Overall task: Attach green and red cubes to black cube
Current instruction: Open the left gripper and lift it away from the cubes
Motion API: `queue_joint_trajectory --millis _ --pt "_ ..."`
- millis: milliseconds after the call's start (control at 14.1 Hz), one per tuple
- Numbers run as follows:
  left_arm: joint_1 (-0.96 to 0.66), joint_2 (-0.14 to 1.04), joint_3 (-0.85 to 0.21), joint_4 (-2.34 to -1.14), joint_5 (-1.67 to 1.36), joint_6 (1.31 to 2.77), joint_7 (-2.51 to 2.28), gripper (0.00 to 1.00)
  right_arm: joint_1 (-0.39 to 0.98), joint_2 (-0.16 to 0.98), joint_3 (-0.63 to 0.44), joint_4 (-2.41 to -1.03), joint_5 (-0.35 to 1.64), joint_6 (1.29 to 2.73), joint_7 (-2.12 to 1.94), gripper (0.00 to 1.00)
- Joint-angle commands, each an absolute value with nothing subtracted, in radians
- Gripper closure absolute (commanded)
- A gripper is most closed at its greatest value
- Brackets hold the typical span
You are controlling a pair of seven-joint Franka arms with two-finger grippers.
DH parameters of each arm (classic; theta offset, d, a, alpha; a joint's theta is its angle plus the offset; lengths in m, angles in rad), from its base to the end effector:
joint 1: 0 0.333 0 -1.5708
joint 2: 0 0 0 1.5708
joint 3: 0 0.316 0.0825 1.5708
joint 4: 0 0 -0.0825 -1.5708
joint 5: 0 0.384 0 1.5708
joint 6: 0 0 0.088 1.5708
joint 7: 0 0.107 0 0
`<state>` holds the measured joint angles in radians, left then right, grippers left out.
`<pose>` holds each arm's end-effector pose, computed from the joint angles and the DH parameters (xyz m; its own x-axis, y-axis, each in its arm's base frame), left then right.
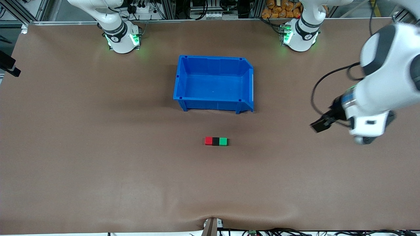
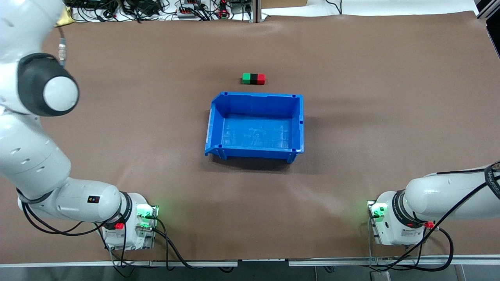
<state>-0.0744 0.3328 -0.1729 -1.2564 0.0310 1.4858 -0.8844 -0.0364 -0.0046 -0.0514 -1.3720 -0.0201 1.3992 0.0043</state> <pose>0.6279 -0.1351 0.5671 0.7951 0.6009 -0.0820 0.5979 -0.7993 -0.0603 0.5296 -0.0491 0.7036 0.9949 -0.0953 0.0319 -0.0960 -0.9952 0.0193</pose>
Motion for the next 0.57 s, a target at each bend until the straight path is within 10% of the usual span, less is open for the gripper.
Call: queue_joint_trajectory --millis 0,498 --pt "-0.017 0.206 -0.178 -1.385 0.029 1.489 -0.709 0.00 -0.031 0.002 -0.057 -1.356 -0.035 1.388 -0.006 0.00" --pt "0.075 0.035 -0.172 -1.512 0.041 1.485 -0.336 0.00 -0.031 0.002 -0.057 -1.356 -0.035 1.387 -0.006 0.00"
